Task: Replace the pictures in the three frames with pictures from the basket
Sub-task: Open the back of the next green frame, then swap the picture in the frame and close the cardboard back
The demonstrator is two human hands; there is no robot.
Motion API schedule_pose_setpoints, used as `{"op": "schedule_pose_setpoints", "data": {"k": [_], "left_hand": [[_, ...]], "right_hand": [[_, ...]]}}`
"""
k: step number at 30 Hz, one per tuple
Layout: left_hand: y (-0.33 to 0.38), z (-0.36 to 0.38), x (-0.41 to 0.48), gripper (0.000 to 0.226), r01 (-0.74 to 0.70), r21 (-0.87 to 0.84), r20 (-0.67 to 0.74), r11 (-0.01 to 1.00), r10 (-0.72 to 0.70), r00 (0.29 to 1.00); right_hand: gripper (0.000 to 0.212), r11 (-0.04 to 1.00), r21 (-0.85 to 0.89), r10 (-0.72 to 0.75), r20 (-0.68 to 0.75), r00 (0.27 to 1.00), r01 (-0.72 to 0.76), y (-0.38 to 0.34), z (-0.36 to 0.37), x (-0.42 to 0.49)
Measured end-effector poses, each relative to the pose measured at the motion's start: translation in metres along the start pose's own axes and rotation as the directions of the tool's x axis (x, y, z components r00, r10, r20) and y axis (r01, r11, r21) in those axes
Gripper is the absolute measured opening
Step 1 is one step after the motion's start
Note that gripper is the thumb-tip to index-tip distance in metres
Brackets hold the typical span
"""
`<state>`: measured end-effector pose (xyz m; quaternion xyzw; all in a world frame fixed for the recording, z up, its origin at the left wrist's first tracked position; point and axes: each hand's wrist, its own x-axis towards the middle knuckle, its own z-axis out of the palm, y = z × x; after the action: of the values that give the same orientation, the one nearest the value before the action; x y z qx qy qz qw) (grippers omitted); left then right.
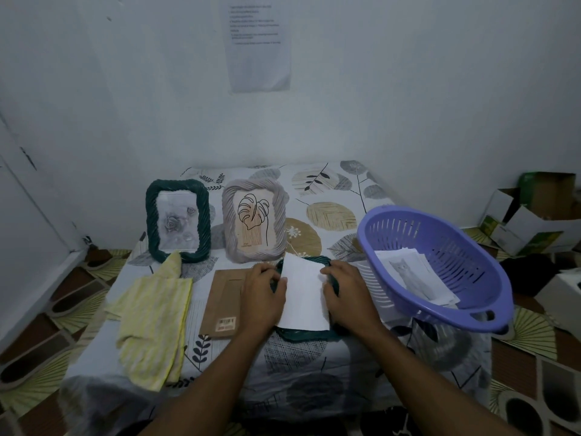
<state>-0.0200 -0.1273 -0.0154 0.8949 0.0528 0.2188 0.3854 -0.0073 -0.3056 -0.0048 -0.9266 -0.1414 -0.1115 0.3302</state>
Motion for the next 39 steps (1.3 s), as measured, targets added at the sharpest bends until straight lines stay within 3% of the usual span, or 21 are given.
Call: {"op": "schedule_pose_setpoints", "data": {"k": [3,6,8,10,12,14,25,29,34,39], "left_hand": [[0.008,-0.007,0.007,0.013,0.032,-0.044,-0.040,0.999,-0.033,0.999],[0.022,-0.011,0.011,0.014,0.080,-0.196,0.022,0.977,-0.077,0.997],[0.034,-0.011,0.011,0.014,0.133,-0.280,0.085,0.951,-0.113,0.990],[0.046,-0.009,0.010,0.010,0.192,-0.356,0.132,0.914,-0.155,0.979],[0.054,-0.005,0.012,0.005,0.237,-0.417,0.158,0.878,-0.187,0.970],[0.061,0.002,0.015,0.006,0.254,-0.435,0.181,0.864,-0.193,0.964],[0.111,0.054,0.020,0.001,0.264,-0.264,0.332,0.928,-0.170,0.928],[0.123,0.076,0.016,0.012,0.254,-0.168,0.380,0.953,-0.175,0.908],[0.127,0.087,0.011,0.034,0.232,-0.095,0.368,0.968,-0.182,0.912],[0.131,0.078,0.015,0.025,0.227,-0.080,0.263,0.971,-0.199,0.944]], "right_hand": [[0.024,0.983,-0.058,-0.179,-0.062,0.982,0.176,-0.021,-0.017,0.005],[0.022,0.943,-0.258,-0.265,-0.204,0.942,0.209,-0.035,-0.044,0.013],[0.030,0.906,-0.405,-0.202,-0.166,0.965,0.120,-0.030,-0.062,0.016],[0.040,0.877,-0.481,-0.032,-0.067,0.997,-0.004,-0.017,-0.078,0.016],[0.039,0.878,-0.461,0.157,0.022,0.987,-0.130,-0.006,-0.088,0.014],[0.030,0.892,-0.408,0.250,0.089,0.964,-0.194,0.003,-0.096,0.014],[0.035,0.954,-0.169,0.263,0.069,0.962,-0.248,0.005,-0.148,0.044],[0.047,0.956,-0.126,0.273,0.049,0.961,-0.266,0.003,-0.146,0.046],[0.049,0.963,-0.108,0.254,0.056,0.965,-0.247,0.008,-0.129,0.041],[0.043,0.960,-0.086,0.271,0.067,0.960,-0.266,0.010,-0.114,0.041]]}}
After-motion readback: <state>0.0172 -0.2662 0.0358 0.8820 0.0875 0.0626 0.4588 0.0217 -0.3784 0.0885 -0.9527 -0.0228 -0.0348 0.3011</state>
